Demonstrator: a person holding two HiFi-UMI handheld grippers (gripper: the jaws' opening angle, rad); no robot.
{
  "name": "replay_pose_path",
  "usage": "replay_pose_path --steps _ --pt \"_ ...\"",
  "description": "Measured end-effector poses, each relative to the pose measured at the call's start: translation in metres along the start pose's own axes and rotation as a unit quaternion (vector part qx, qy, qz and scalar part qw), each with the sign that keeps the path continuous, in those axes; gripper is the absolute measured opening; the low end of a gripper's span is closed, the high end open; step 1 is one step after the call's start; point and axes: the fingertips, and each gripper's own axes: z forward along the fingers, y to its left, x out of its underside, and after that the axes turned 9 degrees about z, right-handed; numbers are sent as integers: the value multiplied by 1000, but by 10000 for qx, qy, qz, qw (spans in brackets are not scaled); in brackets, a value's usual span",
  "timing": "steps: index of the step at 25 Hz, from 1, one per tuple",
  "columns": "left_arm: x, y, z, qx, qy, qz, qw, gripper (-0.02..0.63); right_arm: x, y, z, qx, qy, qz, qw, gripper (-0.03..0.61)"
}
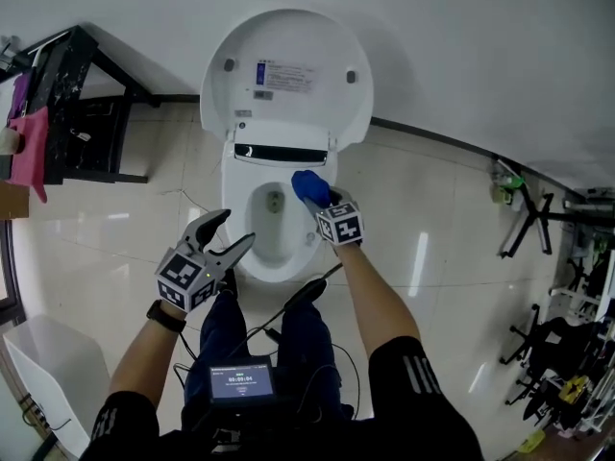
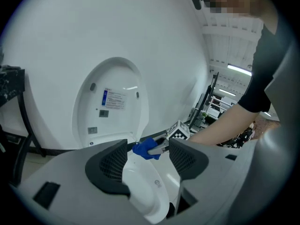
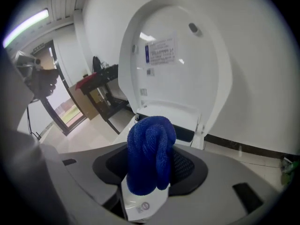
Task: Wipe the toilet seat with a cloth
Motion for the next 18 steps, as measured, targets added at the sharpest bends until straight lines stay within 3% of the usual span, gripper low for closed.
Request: replay_pose_path --steps 7,12,18 --pt "43 15 29 -11 156 -220 9996 273 26 -28 71 433 640 -555 9955 232" --pt "46 25 46 -17 82 -243 9997 273 62 -53 119 607 1205 -864 9871 232" --pt "54 28 47 -4 125 -333 9994 273 84 -59 130 793 1633 -1200 9760 239"
